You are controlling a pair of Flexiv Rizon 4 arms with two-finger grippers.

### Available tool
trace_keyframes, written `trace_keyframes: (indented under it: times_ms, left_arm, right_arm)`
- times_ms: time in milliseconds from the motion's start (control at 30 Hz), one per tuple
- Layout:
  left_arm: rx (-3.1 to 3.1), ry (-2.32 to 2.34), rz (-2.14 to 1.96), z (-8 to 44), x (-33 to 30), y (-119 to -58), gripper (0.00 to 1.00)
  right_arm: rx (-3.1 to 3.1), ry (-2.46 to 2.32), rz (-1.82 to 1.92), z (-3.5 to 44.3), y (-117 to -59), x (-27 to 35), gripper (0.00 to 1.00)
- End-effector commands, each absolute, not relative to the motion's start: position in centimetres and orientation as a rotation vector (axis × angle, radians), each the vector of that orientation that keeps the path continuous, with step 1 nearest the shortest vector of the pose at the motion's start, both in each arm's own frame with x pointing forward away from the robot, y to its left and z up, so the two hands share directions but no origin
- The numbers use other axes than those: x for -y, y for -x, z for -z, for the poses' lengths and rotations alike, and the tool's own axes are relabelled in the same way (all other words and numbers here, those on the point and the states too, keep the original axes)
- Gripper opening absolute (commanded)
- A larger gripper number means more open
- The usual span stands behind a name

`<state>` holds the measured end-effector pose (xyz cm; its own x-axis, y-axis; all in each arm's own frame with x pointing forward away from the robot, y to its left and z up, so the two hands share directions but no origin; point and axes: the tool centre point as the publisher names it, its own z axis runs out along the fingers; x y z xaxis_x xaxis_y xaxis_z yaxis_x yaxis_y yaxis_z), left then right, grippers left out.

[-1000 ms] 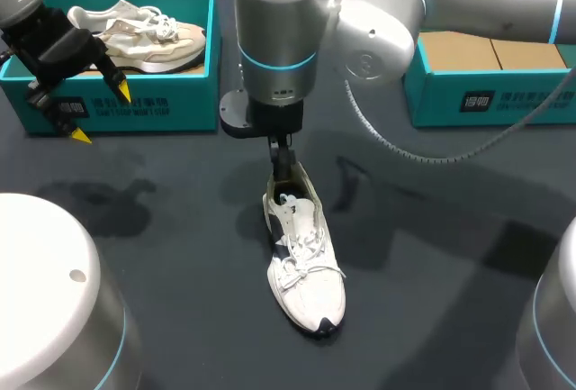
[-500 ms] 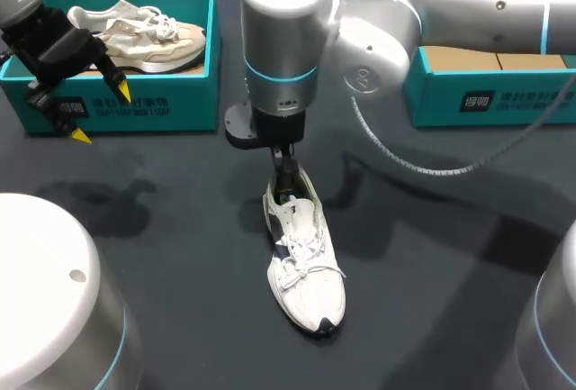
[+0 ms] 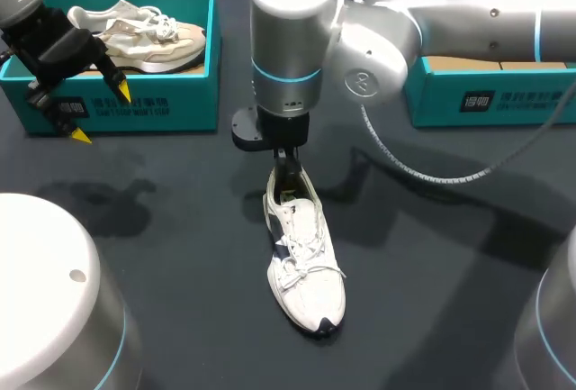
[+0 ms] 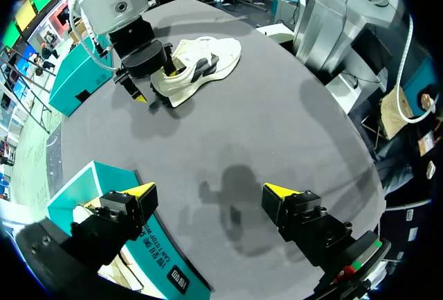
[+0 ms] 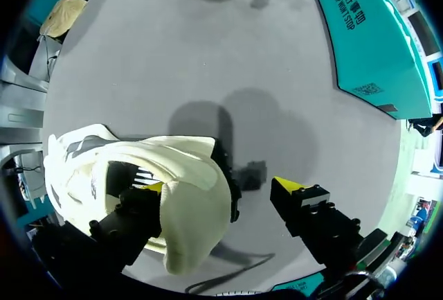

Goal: Take the shoe out of the shoebox, open the shoe tongue, remove and reinsert the insole, then place the shoe into the shoebox

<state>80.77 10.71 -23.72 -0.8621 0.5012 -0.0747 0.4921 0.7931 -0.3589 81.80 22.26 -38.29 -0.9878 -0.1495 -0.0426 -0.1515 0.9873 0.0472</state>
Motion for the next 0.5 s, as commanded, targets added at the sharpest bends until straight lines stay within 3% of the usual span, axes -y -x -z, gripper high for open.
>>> trace_keyframes:
  times_ms: [33, 233, 433, 500]
  left_arm:
    - [2.953, 0.819, -0.577, 23.70, -10.78, -80.67, 1.00]
    - [2.953, 0.819, -0.577, 23.70, -10.78, -80.67, 1.00]
    - [2.953, 0.819, -0.577, 23.70, -10.78, -80.67, 1.00]
    - [2.953, 0.819, -0.577, 23.70, -10.78, -80.67, 1.00]
  right_arm:
    - [-3.095, 0.233, -0.091, 38.64, -81.86, -22.19, 0.66]
    - [-3.101, 0.231, -0.107, 38.98, -81.60, -22.23, 0.50]
    - [-3.098, 0.228, -0.113, 38.92, -81.35, -22.28, 0.42]
    - [-3.098, 0.225, -0.112, 38.90, -81.27, -22.29, 0.33]
